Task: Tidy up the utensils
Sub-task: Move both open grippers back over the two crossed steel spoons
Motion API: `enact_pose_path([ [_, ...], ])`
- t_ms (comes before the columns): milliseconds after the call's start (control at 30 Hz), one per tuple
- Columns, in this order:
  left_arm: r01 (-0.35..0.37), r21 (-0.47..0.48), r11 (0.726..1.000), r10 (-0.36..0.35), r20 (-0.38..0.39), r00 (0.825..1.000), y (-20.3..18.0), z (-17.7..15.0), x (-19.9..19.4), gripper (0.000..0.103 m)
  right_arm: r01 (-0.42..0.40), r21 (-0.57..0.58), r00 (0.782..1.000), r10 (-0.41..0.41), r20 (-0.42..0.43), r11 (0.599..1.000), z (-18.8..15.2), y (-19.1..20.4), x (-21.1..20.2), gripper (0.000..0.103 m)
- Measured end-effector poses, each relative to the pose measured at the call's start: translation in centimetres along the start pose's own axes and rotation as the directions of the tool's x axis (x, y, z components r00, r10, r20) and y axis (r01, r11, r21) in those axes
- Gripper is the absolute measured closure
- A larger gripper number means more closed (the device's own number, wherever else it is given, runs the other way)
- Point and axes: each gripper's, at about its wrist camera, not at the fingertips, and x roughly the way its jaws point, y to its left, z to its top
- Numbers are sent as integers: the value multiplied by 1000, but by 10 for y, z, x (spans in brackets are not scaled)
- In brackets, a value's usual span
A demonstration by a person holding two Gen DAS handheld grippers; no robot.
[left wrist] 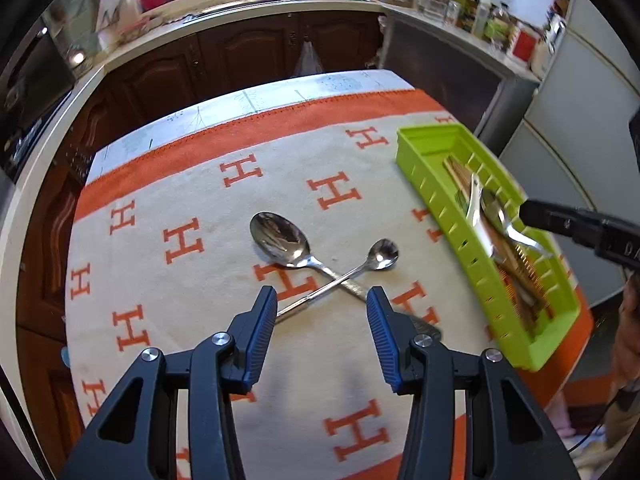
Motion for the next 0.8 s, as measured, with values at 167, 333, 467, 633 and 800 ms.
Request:
enact_pose_path([
  [167, -22, 132, 991, 26, -25, 999, -2, -3, 26, 58, -4, -16, 999, 3, -40, 1000, -10, 14, 22, 83],
  [333, 7, 235, 972, 10, -71, 997, -8, 0, 54, 58, -8, -21, 997, 6, -82, 1000, -15, 15, 43, 83],
  [467, 24, 304, 952, 12, -115, 993, -18, 3, 72, 62, -9, -28, 995, 6, -97, 1000, -15, 15, 55, 83],
  [633, 52, 350, 935, 15, -188, 982, -25, 8, 92, 84, -18, -29, 994, 15, -106, 999, -13, 13, 62, 83],
  [800, 90, 312, 946, -12, -244, 970, -21, 20, 98, 84, -29, -27, 993, 26, -115, 999, -12, 11, 69, 83],
])
